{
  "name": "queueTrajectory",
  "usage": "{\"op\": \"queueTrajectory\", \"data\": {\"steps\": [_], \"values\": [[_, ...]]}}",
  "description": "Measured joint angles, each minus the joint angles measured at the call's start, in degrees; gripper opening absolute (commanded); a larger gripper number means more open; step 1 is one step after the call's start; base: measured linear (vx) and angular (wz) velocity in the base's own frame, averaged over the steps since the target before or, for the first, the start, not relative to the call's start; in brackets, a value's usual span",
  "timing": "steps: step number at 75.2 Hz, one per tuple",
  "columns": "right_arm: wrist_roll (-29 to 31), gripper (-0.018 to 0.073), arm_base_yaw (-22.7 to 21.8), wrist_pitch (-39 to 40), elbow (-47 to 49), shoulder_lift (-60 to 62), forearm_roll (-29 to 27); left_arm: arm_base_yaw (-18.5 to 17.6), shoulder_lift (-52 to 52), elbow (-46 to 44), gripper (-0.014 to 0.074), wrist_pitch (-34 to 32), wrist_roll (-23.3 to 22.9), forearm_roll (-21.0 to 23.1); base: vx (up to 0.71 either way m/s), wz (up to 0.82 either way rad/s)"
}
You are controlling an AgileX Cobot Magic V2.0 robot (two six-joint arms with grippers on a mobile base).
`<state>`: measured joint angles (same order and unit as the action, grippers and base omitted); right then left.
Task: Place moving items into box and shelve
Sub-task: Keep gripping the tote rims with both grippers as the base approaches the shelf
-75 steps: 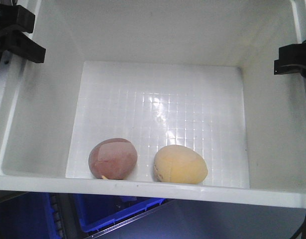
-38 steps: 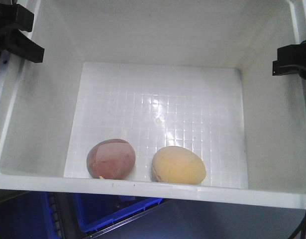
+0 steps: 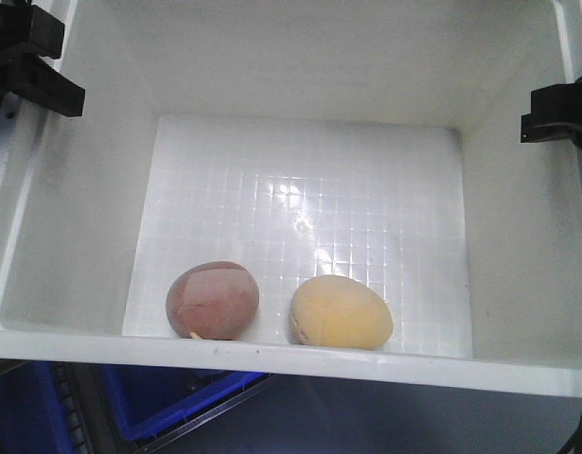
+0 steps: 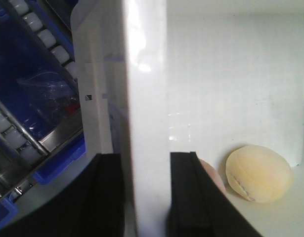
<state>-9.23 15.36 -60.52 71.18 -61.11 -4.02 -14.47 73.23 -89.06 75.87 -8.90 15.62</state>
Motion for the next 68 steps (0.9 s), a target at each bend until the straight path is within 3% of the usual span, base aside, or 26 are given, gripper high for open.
{"op": "queueTrajectory", "data": {"steps": [68], "values": [[0.0, -0.0006, 0.0, 0.0, 0.0, 0.0, -0.17, 0.0, -0.05, 0.0, -0.0003, 0.0, 0.0, -0.1, 0.02, 0.08]]}}
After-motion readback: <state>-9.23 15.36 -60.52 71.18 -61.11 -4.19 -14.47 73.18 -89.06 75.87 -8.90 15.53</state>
